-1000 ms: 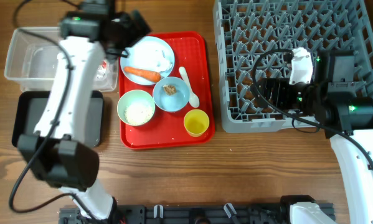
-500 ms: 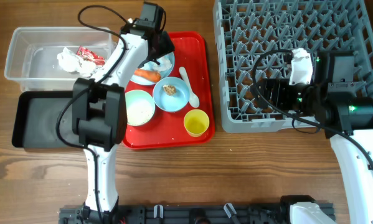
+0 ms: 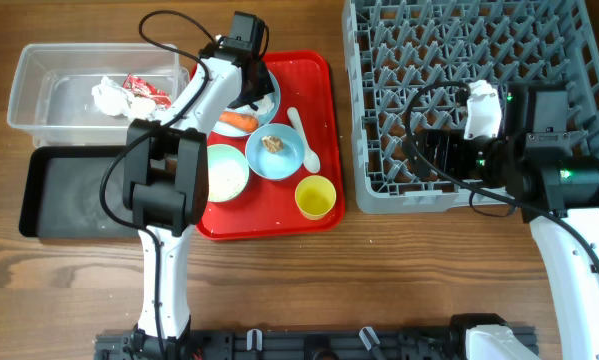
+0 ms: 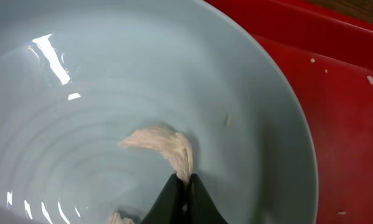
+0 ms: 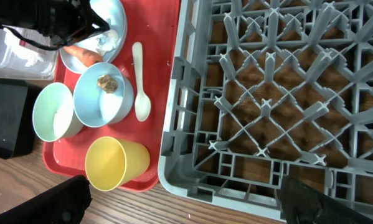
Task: Sort waste into correct bins and load items into the dishwasher rack
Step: 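Grasp the orange carrot on the blue plate with the left gripper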
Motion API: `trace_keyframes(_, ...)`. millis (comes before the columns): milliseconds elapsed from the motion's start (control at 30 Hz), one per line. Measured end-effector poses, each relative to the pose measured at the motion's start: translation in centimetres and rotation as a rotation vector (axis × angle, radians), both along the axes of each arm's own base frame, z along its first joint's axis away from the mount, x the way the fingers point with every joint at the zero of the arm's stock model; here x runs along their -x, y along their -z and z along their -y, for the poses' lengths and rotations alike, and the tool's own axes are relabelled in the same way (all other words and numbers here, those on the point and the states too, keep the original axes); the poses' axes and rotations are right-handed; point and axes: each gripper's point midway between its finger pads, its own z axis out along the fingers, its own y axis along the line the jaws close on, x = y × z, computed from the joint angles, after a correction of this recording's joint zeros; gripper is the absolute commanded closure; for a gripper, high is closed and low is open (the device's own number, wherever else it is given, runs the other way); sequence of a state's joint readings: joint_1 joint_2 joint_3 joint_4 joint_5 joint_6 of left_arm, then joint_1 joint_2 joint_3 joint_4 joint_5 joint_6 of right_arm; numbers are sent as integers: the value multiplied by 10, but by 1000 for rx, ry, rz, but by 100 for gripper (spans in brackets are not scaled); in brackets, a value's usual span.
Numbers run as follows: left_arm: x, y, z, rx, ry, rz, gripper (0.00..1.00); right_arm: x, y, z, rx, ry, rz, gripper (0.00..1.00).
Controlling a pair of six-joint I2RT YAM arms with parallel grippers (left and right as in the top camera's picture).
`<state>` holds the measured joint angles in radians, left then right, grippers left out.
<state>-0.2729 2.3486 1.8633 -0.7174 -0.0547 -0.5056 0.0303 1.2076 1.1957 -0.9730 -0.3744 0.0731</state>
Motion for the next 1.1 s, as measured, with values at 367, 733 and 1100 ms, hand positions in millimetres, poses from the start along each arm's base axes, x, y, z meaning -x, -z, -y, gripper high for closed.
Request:
trace_keyframes(367, -8, -97, -19, 47, -36, 155, 96, 1, 1, 0, 0, 0, -6, 0)
trace_keyframes(733, 36, -263, -190, -110, -395, 409, 91, 6, 4, 0, 6, -8, -26, 0)
trace_keyframes(1100, 46, -123, -236, -133, -470, 23, 0, 7, 5, 0, 14, -21, -26, 0)
